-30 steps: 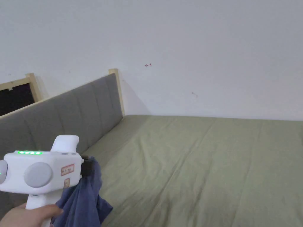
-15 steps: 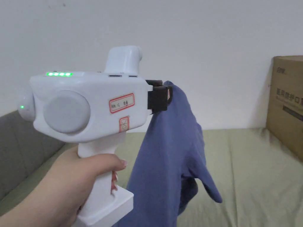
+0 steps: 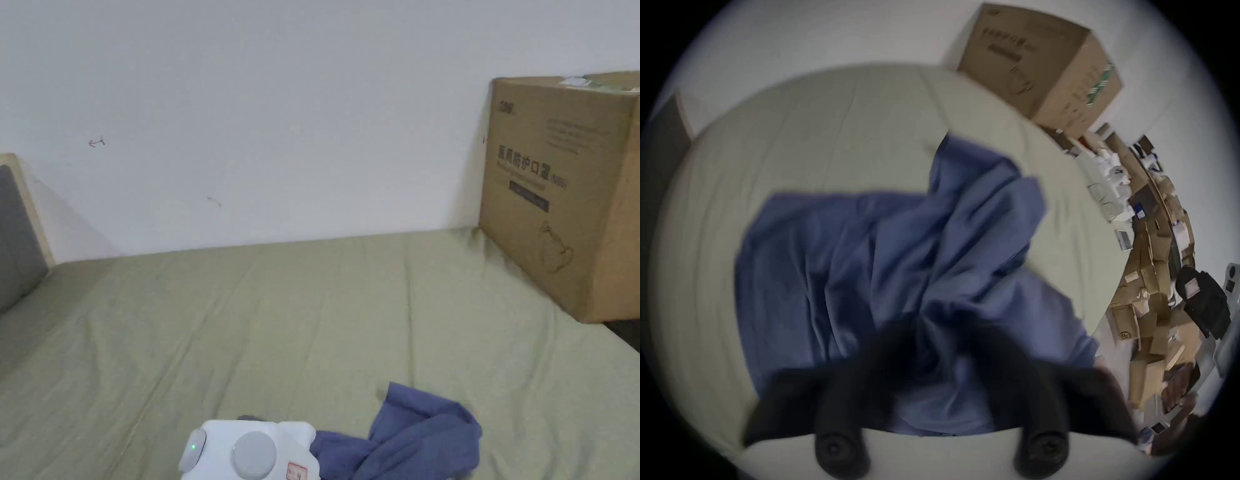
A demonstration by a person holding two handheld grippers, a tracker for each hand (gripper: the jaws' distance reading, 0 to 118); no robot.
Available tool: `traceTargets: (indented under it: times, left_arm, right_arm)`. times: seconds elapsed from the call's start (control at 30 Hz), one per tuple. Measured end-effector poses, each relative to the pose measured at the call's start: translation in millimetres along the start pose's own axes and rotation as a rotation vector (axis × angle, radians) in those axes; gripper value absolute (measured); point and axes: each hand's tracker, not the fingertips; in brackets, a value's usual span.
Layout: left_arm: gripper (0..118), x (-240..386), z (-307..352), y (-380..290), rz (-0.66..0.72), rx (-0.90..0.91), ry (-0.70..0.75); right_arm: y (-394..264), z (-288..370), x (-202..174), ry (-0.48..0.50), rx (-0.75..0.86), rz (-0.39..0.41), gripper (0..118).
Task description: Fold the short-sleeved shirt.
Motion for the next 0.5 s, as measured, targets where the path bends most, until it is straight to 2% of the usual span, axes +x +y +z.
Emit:
traceTargets:
  times: [0.03,0.07,0.1,0.17,0.27,0.4,0.43,0.47,0.5]
  left_arm:
    - [94,-7.6,-6.9,-3.7,0.04,-0.038,-0.049]
    - [110,-9.8,-3.9,-12.5,0.088,-0.046,-0.117]
    - [106,-16.6,-3.2,-13.8,0.139,-0.044,-0.162]
    - [107,-22.7,1.5,-14.1,0.179,-0.025,-0.162]
    - [106,-21.6,25.7,-8.1,0.141,0.055,-0.125]
    - [106,-14.9,84.0,-5.6,0.072,0.234,-0.098]
    - [107,-19.2,43.8,0.1,0.063,0.295,-0.092]
    - [106,-14.8,88.5,-11.3,0.06,0.378,-0.08]
    - [106,-15.7,92.4,-16.2,0.051,0.473,-0.059]
  right_arm:
    - [-1.8,-3.0,1.1,-0.002,-0.01,-0.009,3]
    - [-3.1,-6.2,1.3,-0.001,-0.022,-0.017,3]
    - [-3.9,-8.6,0.3,0.005,-0.03,-0.024,3]
    - [-5.3,-11.5,-2.6,0.015,-0.037,-0.028,3]
    - [-4.1,-14.2,-9.9,0.023,-0.047,-0.016,3]
    - [7.6,-7.6,-22.4,0.046,-0.03,0.003,3]
    - [11.5,-4.8,-25.7,0.052,-0.018,0.014,3]
    - [16.0,-1.0,-29.7,0.061,0.0,0.029,3]
    - [20.2,3.5,-34.2,0.069,0.02,0.044,3]
